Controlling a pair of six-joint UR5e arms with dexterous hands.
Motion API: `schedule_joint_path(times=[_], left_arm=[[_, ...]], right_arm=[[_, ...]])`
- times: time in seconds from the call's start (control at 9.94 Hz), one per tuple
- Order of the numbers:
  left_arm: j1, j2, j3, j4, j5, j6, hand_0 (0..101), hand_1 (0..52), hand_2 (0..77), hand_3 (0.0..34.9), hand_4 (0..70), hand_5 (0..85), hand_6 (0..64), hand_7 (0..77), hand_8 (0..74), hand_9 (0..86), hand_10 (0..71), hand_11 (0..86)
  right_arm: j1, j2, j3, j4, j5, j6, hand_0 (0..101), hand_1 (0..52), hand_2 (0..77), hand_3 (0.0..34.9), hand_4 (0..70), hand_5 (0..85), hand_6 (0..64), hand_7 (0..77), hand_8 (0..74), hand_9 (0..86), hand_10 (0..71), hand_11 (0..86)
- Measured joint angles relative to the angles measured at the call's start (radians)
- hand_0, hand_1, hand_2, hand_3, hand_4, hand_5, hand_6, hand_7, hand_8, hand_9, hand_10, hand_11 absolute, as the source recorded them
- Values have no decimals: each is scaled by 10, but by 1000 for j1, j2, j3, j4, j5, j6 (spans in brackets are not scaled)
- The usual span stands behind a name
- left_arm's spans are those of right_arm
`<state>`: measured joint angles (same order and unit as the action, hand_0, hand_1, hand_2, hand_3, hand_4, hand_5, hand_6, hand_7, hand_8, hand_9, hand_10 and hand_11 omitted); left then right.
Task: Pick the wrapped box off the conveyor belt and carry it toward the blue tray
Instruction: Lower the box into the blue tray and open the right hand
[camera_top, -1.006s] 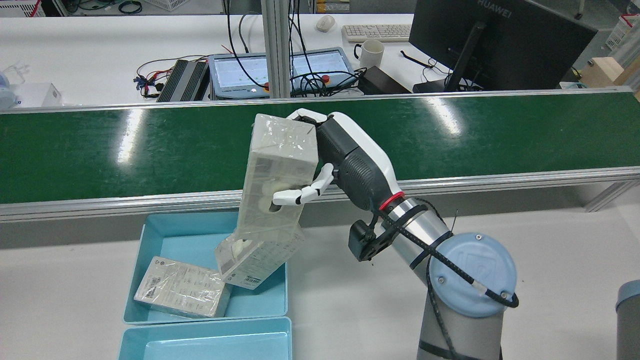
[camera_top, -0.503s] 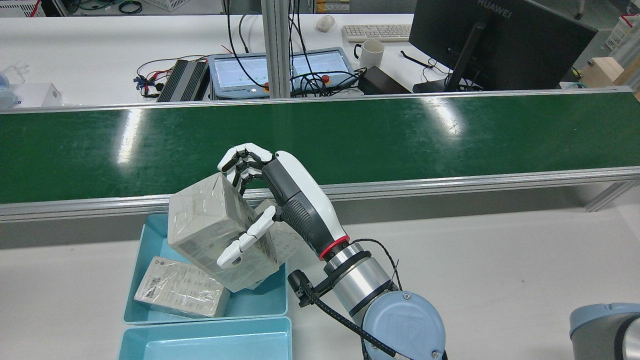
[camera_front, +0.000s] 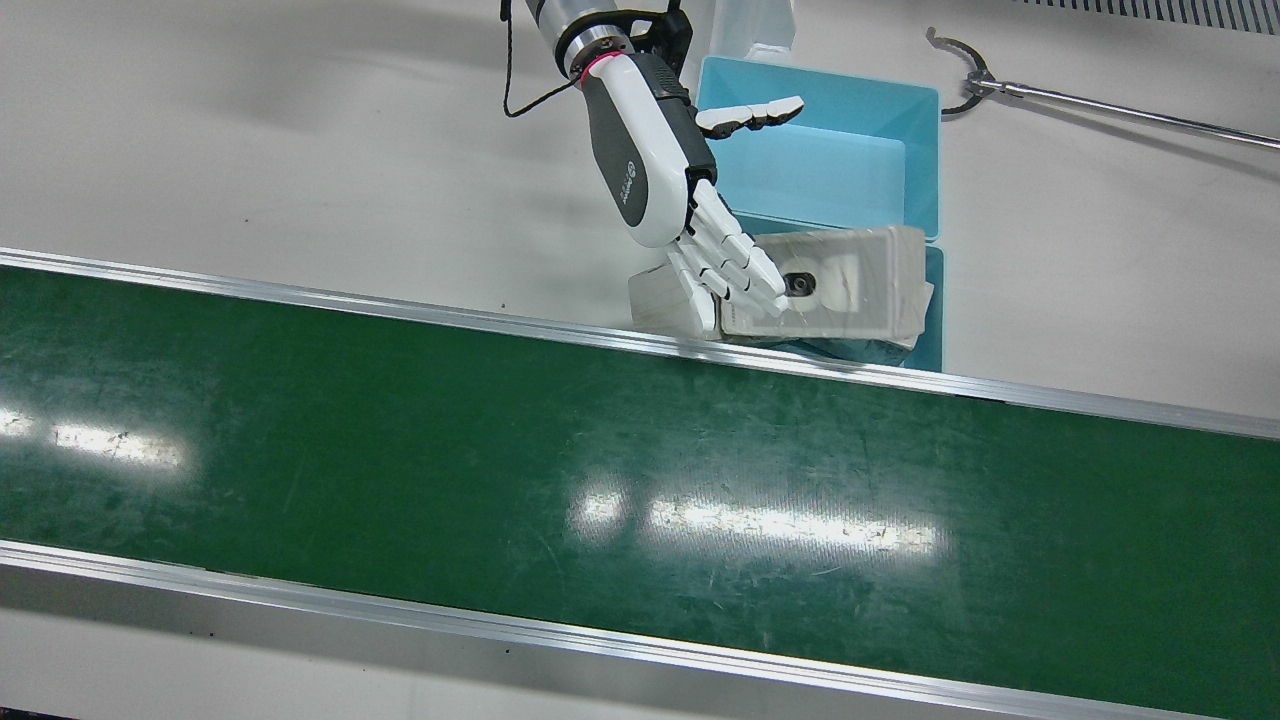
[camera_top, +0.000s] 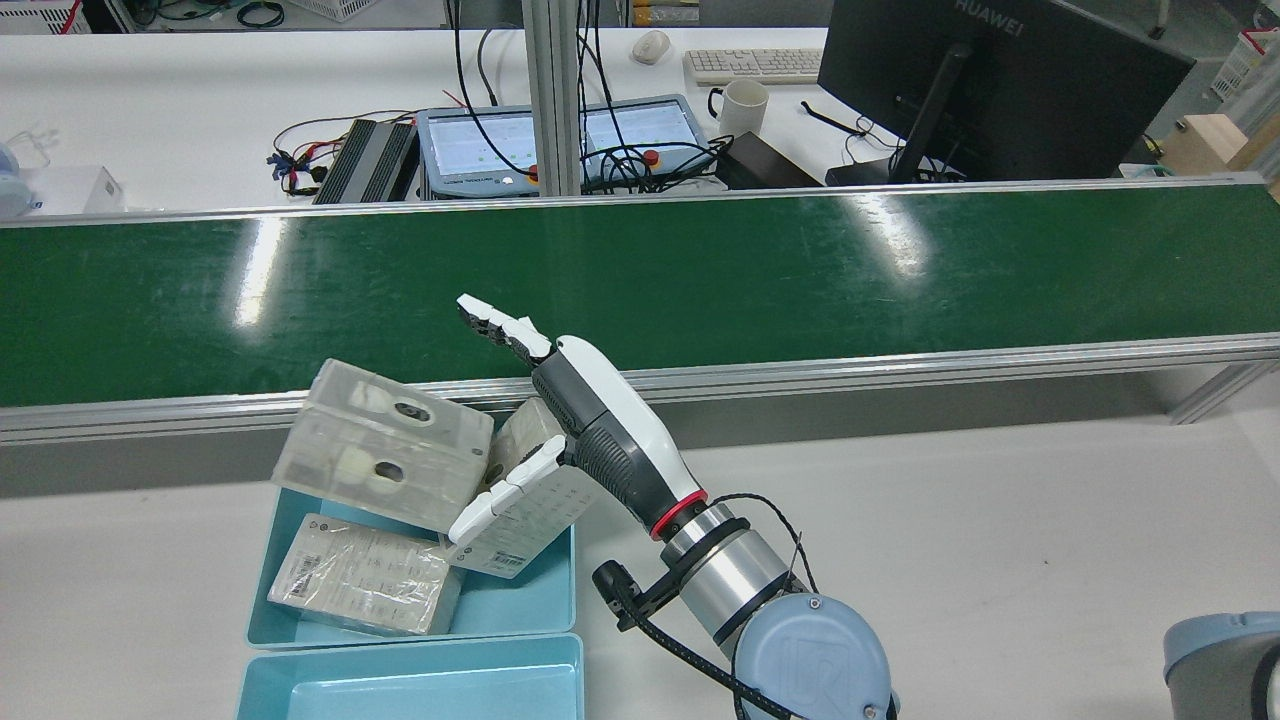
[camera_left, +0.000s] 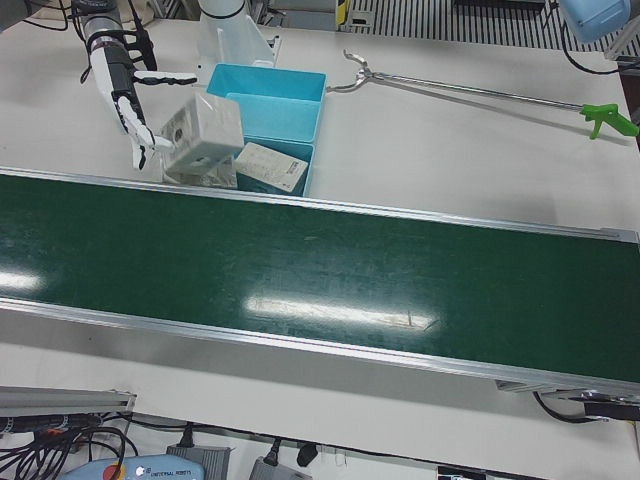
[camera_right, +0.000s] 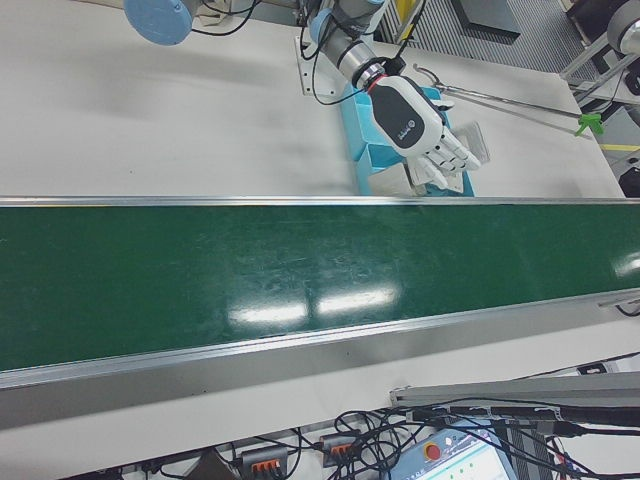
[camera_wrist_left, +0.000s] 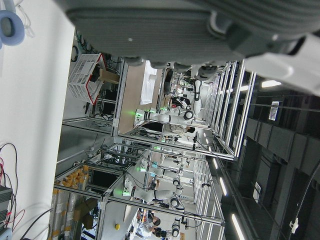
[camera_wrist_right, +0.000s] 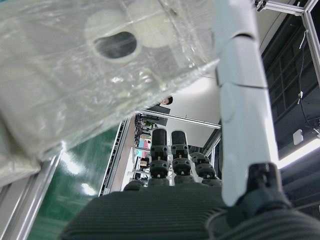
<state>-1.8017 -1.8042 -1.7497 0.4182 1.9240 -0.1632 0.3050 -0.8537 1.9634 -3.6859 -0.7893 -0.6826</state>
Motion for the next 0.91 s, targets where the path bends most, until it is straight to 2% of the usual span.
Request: schedule_joint_path(times=[0.1,0.2,0.3,0.4,0.5,0.6,0.7,0.81,0.91], left_arm=[[0,0,0,0,0,0,0,0,11,0,0,11,0,5,5,5,5,5],[0,0,0,0,0,0,0,0,11,0,0,11,5,5,5,5,0,5],[0,0,0,0,0,0,0,0,5,0,0,11,5,5,5,5,0,5],[0,0,0,0,0,0,0,0,5,0,0,11,0,5,5,5,5,5],[0,0,0,0,0,0,0,0,5,0,0,11,0,5,5,5,5,5],[0,0,0,0,0,0,0,0,5,0,0,11,0,5,5,5,5,5],[0,0,0,0,0,0,0,0,5,0,0,11,5,5,5,5,0,5],[0,0,0,0,0,0,0,0,5,0,0,11,5,5,5,5,5,5],[0,0,0,0,0,0,0,0,5,0,0,11,5,5,5,5,5,5]], right_arm=[[8,-17,5,-1,-13,20,487,164,16,0,71,76,33,82,22,54,0,16],[23,-40,14,-3,-25,50,487,164,16,0,71,76,33,82,22,54,0,16],[42,-65,32,-6,-44,78,488,131,16,0,71,82,27,76,16,11,0,16],[68,-91,63,-9,-68,96,488,131,16,0,71,82,27,76,16,11,0,16],[101,-124,113,-15,-91,107,492,142,16,0,71,87,27,109,38,11,0,16],[145,-174,187,-29,-112,123,492,142,16,0,71,87,27,109,38,11,0,16],[205,-234,259,-52,-134,163,492,142,16,0,87,120,44,120,49,11,0,11],[286,-295,305,-82,-178,247,498,142,71,0,136,158,98,202,71,11,0,11],[377,-346,311,-102,-236,333,498,142,65,0,147,185,114,284,82,16,0,5]])
